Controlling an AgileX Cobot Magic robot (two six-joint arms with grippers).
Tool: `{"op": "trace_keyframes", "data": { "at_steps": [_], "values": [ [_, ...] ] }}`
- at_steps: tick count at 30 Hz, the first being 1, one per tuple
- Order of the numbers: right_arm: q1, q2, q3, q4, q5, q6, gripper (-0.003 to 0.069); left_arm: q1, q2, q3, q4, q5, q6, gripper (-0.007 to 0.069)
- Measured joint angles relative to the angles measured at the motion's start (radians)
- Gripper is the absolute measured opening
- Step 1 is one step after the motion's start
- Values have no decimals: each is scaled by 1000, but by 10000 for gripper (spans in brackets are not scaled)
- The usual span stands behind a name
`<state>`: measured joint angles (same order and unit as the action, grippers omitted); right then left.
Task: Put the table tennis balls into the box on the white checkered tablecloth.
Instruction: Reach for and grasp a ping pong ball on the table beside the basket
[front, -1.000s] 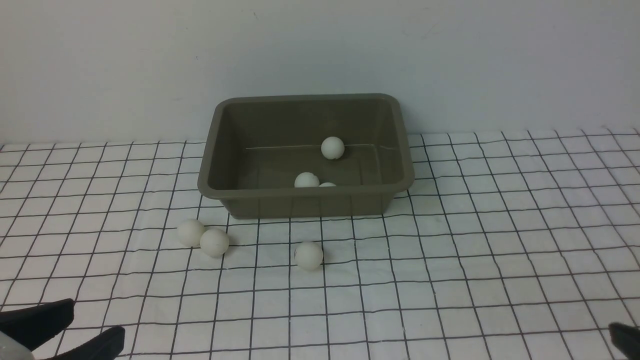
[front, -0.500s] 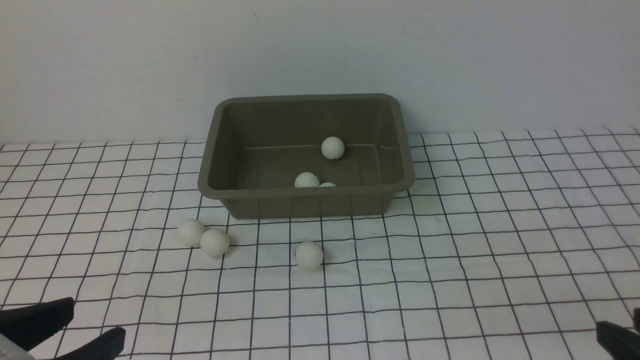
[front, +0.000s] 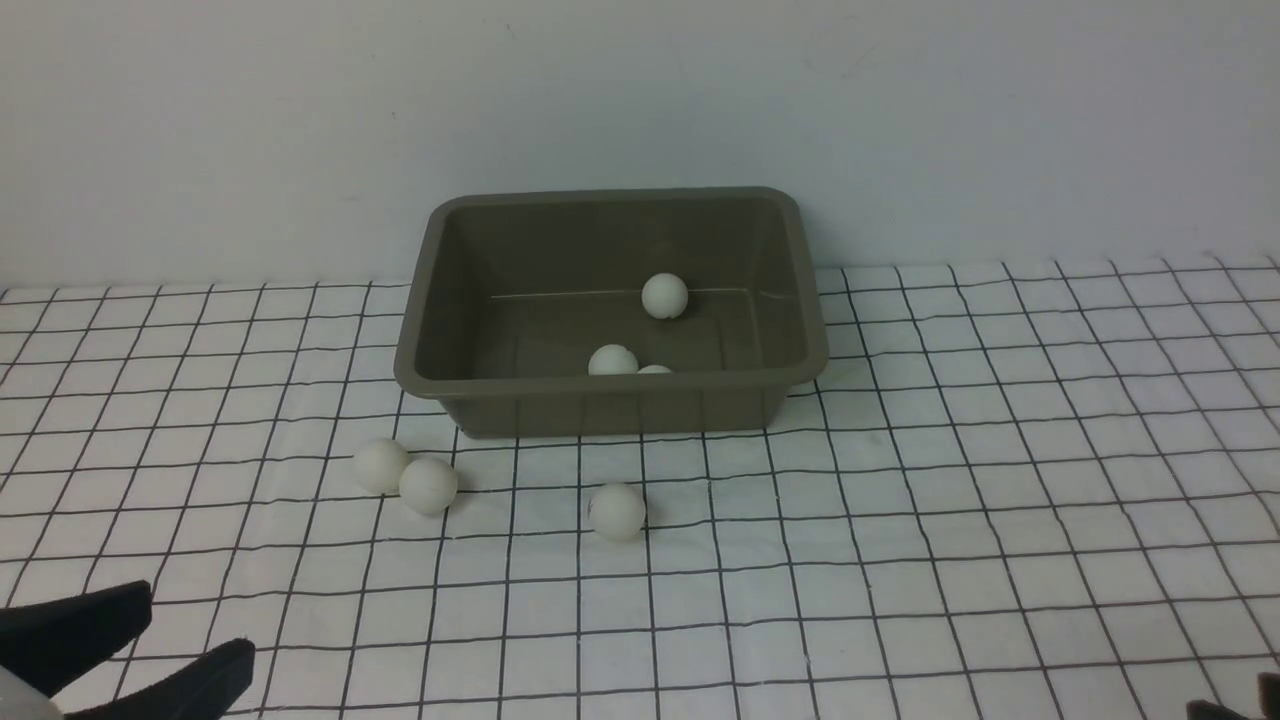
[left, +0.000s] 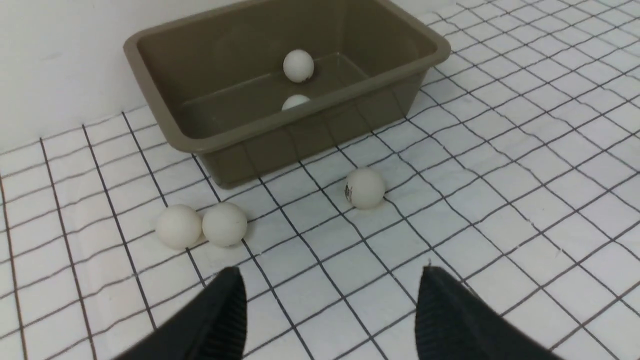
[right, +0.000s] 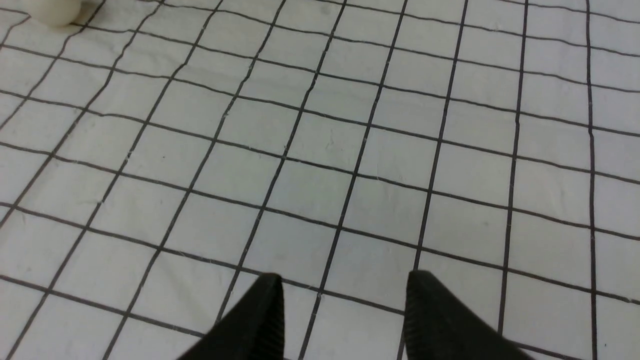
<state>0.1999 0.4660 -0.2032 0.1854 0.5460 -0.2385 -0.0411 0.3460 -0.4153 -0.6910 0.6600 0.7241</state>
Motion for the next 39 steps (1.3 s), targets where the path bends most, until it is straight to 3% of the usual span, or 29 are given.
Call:
{"op": "trace_keyframes", "data": {
  "at_steps": [7, 14, 23, 28, 32, 39],
  "values": [
    [0, 0, 0, 0, 0, 0, 314, 0, 261, -70, -271, 61, 140, 415],
    [0, 0, 0, 0, 0, 0, 314, 0, 726, -258, -403, 107, 304, 415],
    [0, 0, 0, 0, 0, 0, 314, -14, 1100, -454, -447, 105, 419, 415],
    [0, 0, 0, 0, 0, 0, 314, -158, 1162, -478, -413, -31, 444, 415],
    [0, 0, 0, 0, 0, 0, 314, -277, 1193, -479, -402, -170, 398, 415],
    [0, 0, 0, 0, 0, 0, 314, -371, 1296, -482, -408, -322, 347, 415]
  ]
}}
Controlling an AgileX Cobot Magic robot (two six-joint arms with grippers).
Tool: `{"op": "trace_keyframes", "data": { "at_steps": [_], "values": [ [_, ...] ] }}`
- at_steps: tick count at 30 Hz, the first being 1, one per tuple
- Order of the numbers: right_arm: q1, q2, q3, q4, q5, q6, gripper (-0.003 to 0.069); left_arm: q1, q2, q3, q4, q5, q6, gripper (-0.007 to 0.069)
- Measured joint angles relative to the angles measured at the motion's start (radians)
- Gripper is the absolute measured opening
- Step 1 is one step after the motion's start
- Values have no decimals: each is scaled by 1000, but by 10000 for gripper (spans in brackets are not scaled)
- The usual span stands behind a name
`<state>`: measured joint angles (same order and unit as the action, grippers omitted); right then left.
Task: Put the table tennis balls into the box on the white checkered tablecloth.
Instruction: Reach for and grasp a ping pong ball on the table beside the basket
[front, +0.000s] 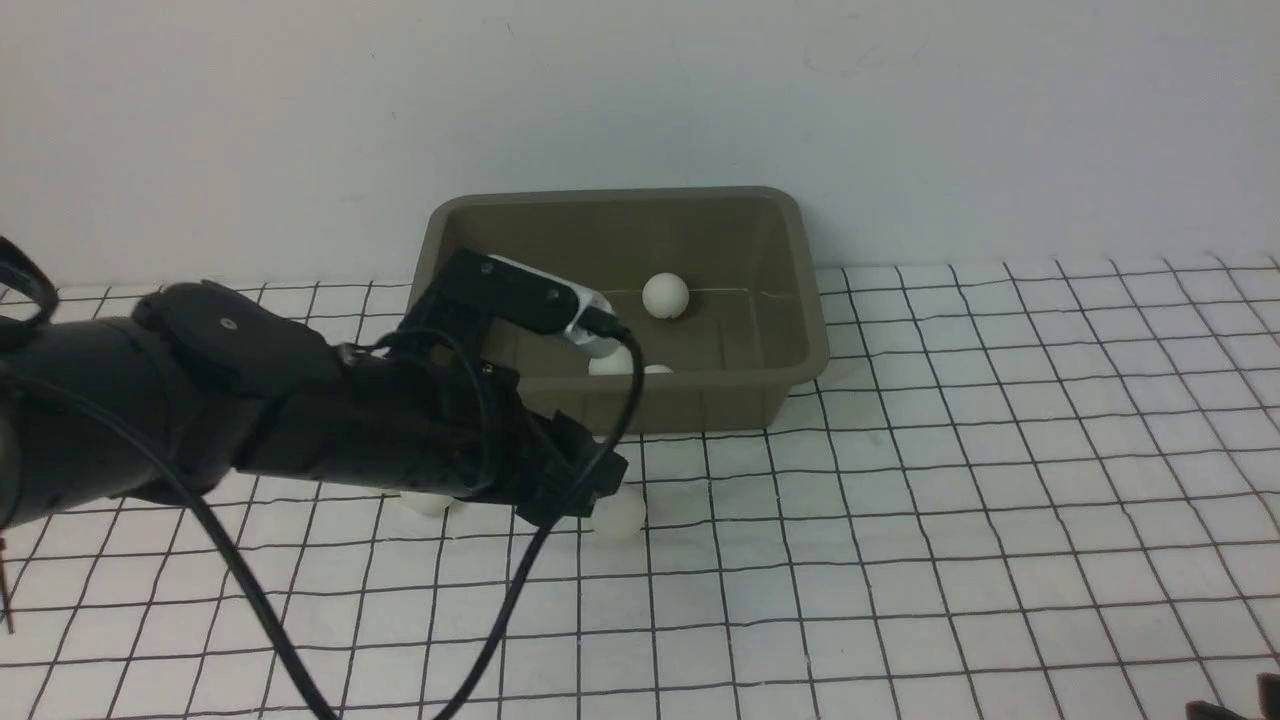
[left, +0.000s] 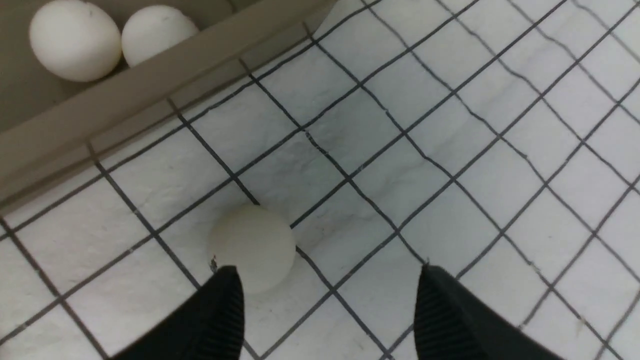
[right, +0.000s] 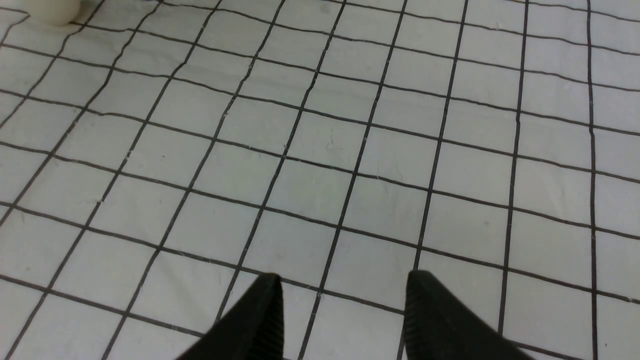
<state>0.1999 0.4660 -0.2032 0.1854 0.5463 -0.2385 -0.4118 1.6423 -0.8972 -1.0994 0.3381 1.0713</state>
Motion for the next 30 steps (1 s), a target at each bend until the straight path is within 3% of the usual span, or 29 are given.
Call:
{"op": "trace_keyframes", "data": {
  "at_steps": [30],
  "values": [
    [0, 0, 1, -20, 0, 0, 314, -19, 240, -85, -111, -87, 89, 430]
  ]
}}
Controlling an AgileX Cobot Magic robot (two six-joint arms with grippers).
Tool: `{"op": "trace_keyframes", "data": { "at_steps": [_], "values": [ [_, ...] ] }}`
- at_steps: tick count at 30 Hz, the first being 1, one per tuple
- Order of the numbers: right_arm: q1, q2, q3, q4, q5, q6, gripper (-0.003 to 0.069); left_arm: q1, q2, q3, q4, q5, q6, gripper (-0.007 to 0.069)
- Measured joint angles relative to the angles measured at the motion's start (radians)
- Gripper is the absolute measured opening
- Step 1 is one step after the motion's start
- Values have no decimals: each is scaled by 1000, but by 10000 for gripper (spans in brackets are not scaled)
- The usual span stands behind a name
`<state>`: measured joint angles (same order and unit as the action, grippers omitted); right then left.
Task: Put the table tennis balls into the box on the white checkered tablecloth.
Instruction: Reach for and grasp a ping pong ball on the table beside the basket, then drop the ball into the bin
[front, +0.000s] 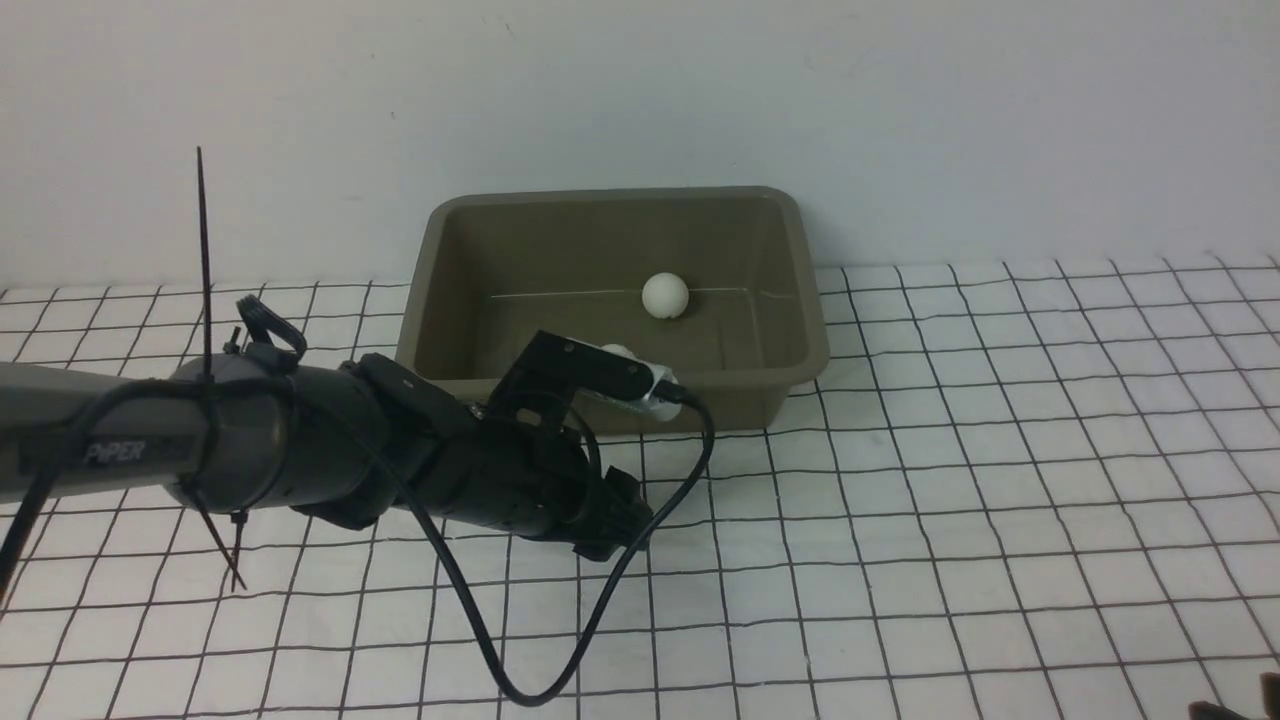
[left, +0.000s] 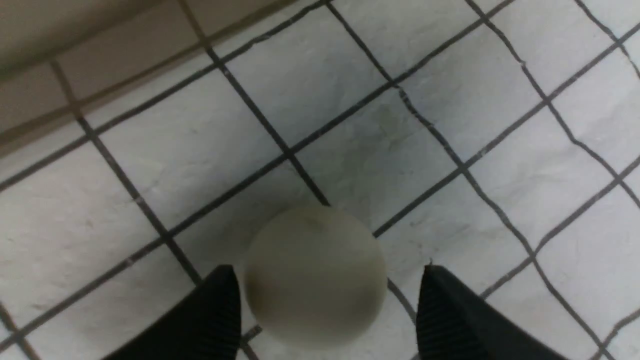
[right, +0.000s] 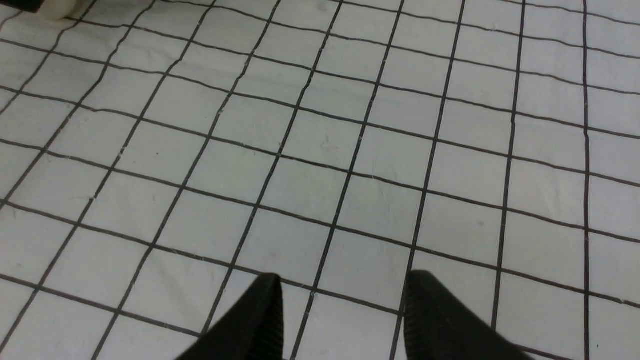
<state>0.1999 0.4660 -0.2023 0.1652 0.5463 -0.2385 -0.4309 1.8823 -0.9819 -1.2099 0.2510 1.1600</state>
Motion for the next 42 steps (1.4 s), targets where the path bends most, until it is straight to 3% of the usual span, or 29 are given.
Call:
{"op": "trace_keyframes", "data": {
  "at_steps": [8, 20, 26, 32, 38, 42],
  "values": [
    [0, 0, 0, -9, 0, 0, 314, 0, 4, -20, -18, -31, 28, 426],
    [0, 0, 0, -10, 0, 0, 314, 0, 37, -20, -34, 5, 33, 346],
    [0, 0, 0, -10, -1, 0, 314, 0, -5, -20, -33, 148, 48, 346],
    [0, 0, 0, -10, -2, 0, 314, 1, -145, -64, -66, 282, 204, 346],
    [0, 0, 0, -10, -2, 0, 314, 39, -174, -102, -177, 127, 318, 346],
    [0, 0, 0, -10, -2, 0, 314, 110, -156, -122, -238, -8, 456, 346]
  ]
}}
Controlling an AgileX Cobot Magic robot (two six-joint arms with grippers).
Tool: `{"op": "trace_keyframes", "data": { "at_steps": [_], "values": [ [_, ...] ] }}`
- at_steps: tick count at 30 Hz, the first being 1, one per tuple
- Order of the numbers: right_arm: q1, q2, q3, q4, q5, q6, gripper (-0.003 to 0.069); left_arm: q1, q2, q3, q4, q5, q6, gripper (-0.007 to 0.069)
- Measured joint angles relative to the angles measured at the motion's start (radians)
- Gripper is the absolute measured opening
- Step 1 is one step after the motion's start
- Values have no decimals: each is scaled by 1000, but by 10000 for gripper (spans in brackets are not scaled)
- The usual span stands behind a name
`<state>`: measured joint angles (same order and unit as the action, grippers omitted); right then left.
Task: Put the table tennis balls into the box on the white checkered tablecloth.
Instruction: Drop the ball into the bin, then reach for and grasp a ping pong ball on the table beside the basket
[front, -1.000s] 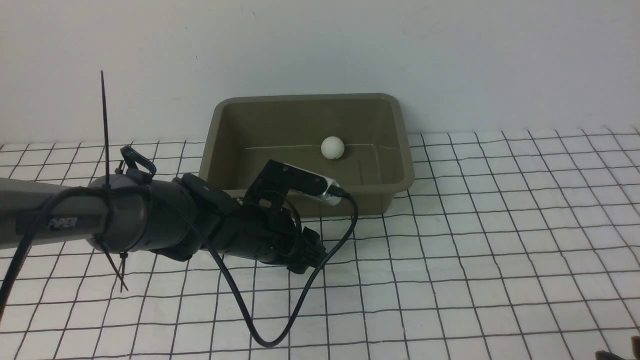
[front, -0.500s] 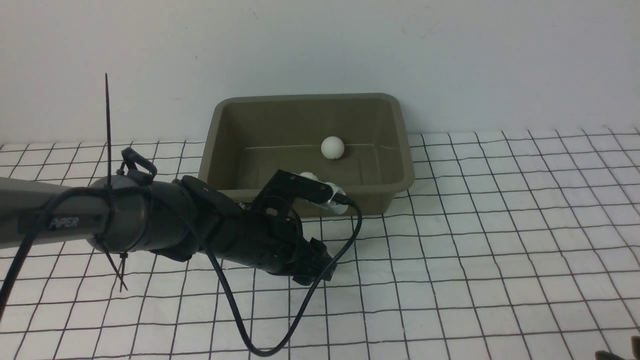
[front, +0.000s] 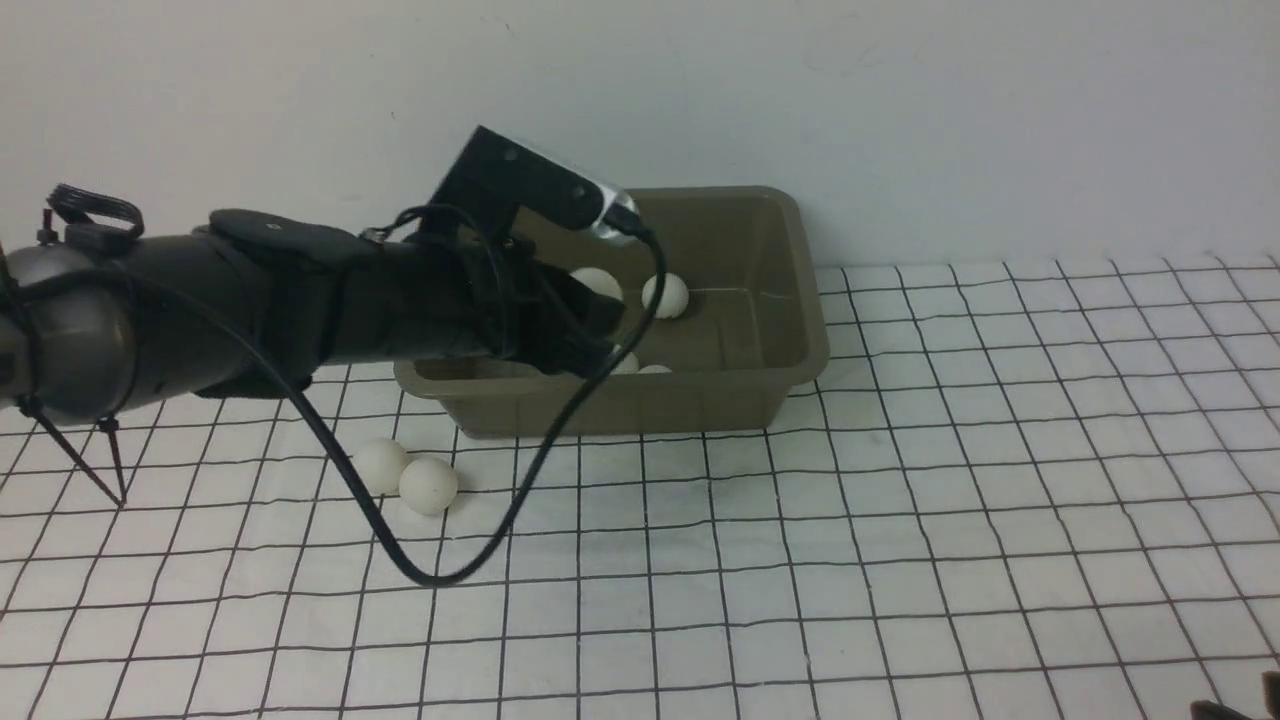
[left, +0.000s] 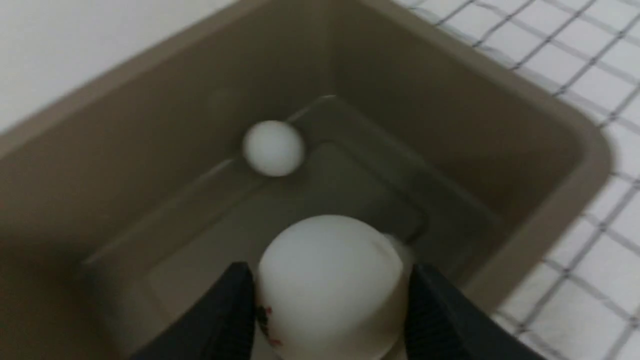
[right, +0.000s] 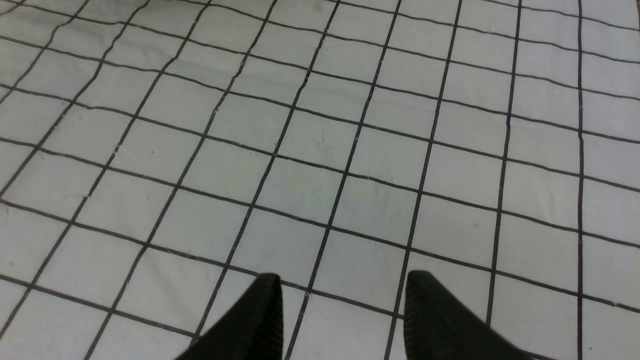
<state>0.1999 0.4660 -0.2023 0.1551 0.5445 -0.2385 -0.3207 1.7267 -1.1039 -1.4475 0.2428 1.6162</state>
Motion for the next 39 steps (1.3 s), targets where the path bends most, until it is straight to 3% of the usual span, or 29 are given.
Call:
{"op": "trace_keyframes", "data": {
  "at_steps": [6, 8, 13, 16, 28, 29, 30, 32, 33, 34, 35, 37, 39],
  "values": [
    [0, 0, 0, 0, 0, 0, 314, 94, 76, -45, -98, 26, 242, 346],
    [0, 0, 0, 0, 0, 0, 314, 114, 111, -69, -156, 75, 311, 384],
    [0, 0, 0, 0, -2, 0, 314, 119, 118, -76, -245, 91, 313, 526],
    [0, 0, 0, 0, -2, 0, 314, 120, 56, -74, -211, 69, 240, 533],
    [0, 0, 0, 0, -2, 0, 314, 120, -197, 7, 311, 143, -289, 447],
    [0, 0, 0, 0, -2, 0, 314, 120, -224, 11, 459, 210, -447, 438],
    [0, 0, 0, 0, -2, 0, 314, 120, -230, 11, 503, 235, -499, 437],
    [0, 0, 0, 0, -2, 0, 314, 120, -240, 11, 680, 351, -715, 436],
    [0, 0, 0, 0, -2, 0, 314, 120, -241, 11, 696, 351, -733, 436],
    [0, 0, 0, 0, -2, 0, 314, 120, -241, 11, 827, 425, -875, 436],
    [0, 0, 0, 0, -2, 0, 314, 120, -240, 11, 844, 435, -893, 436],
    [0, 0, 0, 0, -2, 0, 314, 120, -236, 15, 1054, 523, -1103, 436],
    [0, 0, 0, 0, -2, 0, 314, 120, -231, 15, 1138, 539, -1188, 436]
  ]
}}
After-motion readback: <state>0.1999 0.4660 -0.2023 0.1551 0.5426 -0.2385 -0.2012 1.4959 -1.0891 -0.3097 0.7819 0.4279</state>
